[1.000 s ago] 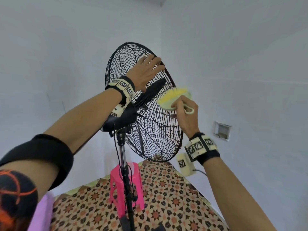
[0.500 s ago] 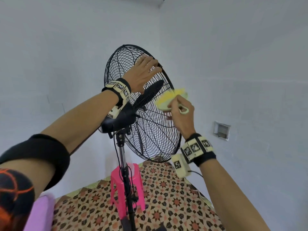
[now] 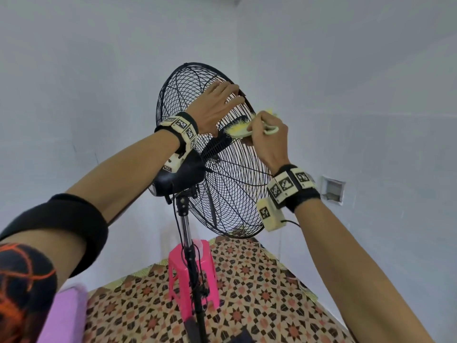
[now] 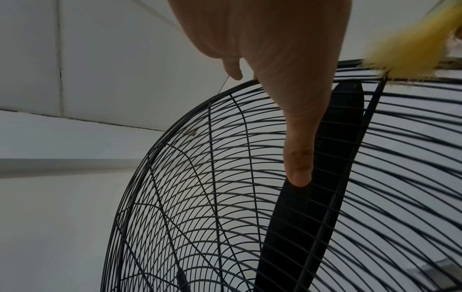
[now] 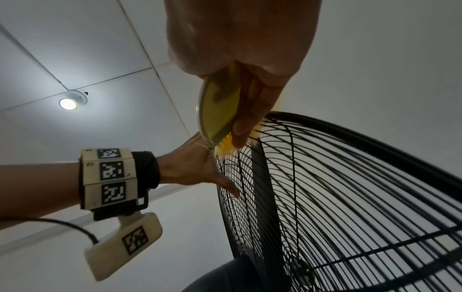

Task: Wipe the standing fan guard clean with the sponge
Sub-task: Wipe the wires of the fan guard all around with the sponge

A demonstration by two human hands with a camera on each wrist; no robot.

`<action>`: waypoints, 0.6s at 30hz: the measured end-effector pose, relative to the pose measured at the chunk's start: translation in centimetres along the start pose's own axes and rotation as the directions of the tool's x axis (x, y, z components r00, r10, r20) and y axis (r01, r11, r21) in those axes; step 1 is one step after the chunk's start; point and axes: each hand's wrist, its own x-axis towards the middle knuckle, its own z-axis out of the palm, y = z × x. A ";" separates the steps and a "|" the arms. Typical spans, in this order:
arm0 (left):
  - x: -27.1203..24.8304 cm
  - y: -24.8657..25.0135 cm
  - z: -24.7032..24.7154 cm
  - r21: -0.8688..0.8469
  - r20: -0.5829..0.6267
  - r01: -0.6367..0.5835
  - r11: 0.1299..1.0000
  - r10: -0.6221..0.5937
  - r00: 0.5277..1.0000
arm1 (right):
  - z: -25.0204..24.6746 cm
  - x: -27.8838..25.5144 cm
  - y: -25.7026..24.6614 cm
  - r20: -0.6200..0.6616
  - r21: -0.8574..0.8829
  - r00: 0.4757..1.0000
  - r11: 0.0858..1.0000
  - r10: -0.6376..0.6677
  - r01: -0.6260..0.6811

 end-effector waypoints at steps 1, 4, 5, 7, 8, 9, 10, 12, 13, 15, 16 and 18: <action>0.0 0.0 0.1 0.002 -0.011 -0.005 1.000 0.005 1.000 | -0.1 0.2 -0.1 -0.010 0.000 1.000 1.000 0.005 -0.005; 0.3 -0.1 0.5 -0.007 -0.037 -0.013 1.000 0.013 0.999 | -1.4 -1.8 0.2 -0.052 0.006 0.996 0.998 0.069 -0.069; 0.3 -0.1 0.6 -0.012 -0.039 -0.018 1.000 0.018 0.999 | -2.0 -2.8 1.3 -0.058 0.002 0.991 0.993 0.118 -0.119; 0.4 -0.1 0.7 -0.021 -0.045 -0.031 0.999 0.030 0.999 | -3.0 -4.9 3.0 -0.019 -0.122 0.976 0.968 0.216 -0.217; 0.5 -0.2 0.8 -0.027 -0.052 -0.036 0.999 0.034 0.998 | -3.3 -5.5 3.5 0.005 -0.268 0.971 0.935 0.241 -0.231; 0.5 -0.2 0.8 -0.034 -0.060 -0.040 0.999 0.038 0.997 | -3.4 -5.4 3.9 0.019 -0.414 0.967 0.883 0.254 -0.223; 0.6 -0.3 0.8 -0.042 -0.067 -0.045 0.998 0.042 0.997 | -3.4 -5.0 3.8 0.019 -0.488 0.969 0.848 0.247 -0.207; 0.5 -0.4 0.9 -0.063 -0.082 -0.051 0.997 0.046 0.996 | -3.1 -3.7 3.2 0.039 -0.462 0.986 0.878 0.162 -0.126; 0.4 -0.6 1.0 -0.075 -0.090 -0.051 0.996 0.044 0.995 | -2.8 -3.1 2.9 0.041 -0.391 0.994 0.917 0.101 -0.077; 0.2 -1.0 1.2 -0.091 -0.098 -0.052 0.994 0.043 0.994 | -2.1 -2.5 3.0 -0.038 -0.182 0.998 0.982 0.047 -0.053; 0.2 -1.1 1.2 -0.094 -0.097 -0.053 0.994 0.044 0.994 | -2.0 -2.8 3.1 -0.077 -0.102 0.996 0.993 0.053 -0.061; 0.2 -1.0 1.3 -0.091 -0.092 -0.062 0.994 0.054 0.994 | -2.1 -3.8 3.7 -0.111 -0.080 0.992 0.994 0.067 -0.076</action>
